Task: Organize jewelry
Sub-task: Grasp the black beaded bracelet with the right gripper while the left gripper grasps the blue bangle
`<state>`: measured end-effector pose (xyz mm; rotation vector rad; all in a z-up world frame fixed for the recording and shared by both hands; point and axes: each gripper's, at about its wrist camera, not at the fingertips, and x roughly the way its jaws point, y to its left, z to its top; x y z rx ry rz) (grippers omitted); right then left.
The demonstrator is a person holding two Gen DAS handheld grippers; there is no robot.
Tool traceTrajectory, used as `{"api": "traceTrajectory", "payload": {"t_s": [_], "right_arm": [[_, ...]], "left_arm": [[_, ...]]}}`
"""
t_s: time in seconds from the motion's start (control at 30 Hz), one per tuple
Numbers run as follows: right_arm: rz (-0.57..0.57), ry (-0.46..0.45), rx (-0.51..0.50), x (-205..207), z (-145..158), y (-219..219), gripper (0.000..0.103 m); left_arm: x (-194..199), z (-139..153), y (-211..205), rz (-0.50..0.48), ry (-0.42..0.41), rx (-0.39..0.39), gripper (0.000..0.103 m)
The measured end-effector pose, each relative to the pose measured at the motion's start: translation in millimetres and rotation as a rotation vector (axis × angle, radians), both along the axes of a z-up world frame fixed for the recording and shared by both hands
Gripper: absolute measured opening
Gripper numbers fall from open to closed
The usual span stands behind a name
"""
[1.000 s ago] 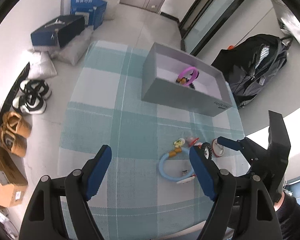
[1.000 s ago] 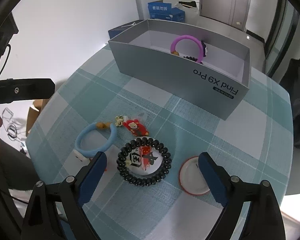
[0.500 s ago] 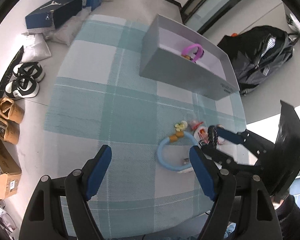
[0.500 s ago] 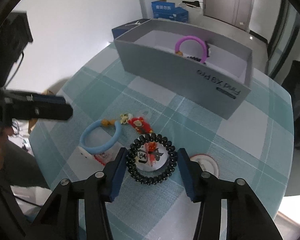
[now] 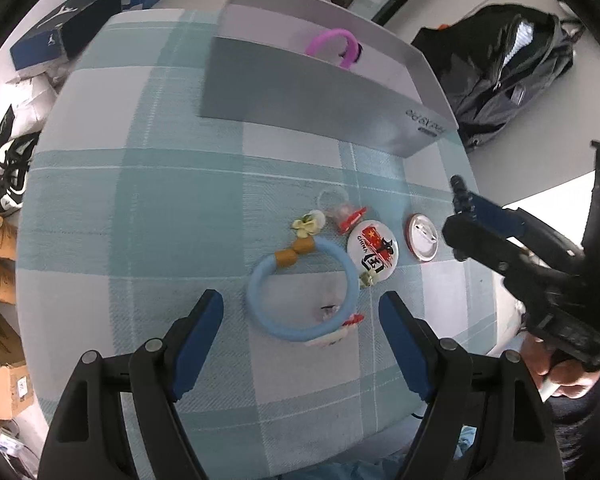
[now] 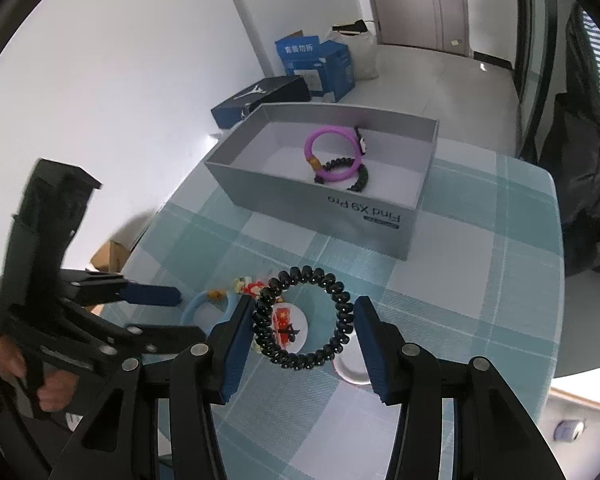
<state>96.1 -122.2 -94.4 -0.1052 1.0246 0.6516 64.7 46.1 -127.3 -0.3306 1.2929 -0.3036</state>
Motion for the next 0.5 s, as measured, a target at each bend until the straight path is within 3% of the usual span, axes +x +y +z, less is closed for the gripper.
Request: {"api": "traceTrajectory", "payload": {"t_s": [0.1, 0.3, 0.37, 0.4, 0.5], "right_arm": [[0.004, -0.004, 0.011, 1.4, 3.8, -0.3, 0.049], [0.017, -0.017, 0.023, -0.1, 7.4, -2.3, 0.049], [0.017, -0.018, 0.024, -0.5, 7.4, -3.6, 0.049], [0.018, -0.016, 0.026, -1.1, 7.3, -4.6, 0.049], [0.014, -0.014, 0.026, -0.6, 7.1, -6.9, 0.049]], "left_arm": [[2.0, -0.1, -5.2, -0.02, 0.0, -0.002, 0.077], [2.9, 0.5, -15.8, -0.043, -0.004, 0.074, 0.075], [3.3, 1.0, -20.5, -0.049, -0.019, 0.103, 0.068], [3.2, 1.4, -20.7, -0.052, -0.032, 0.109, 0.055], [6.9, 2.4, -21.0, -0.064, -0.038, 0.113, 0.055]]}}
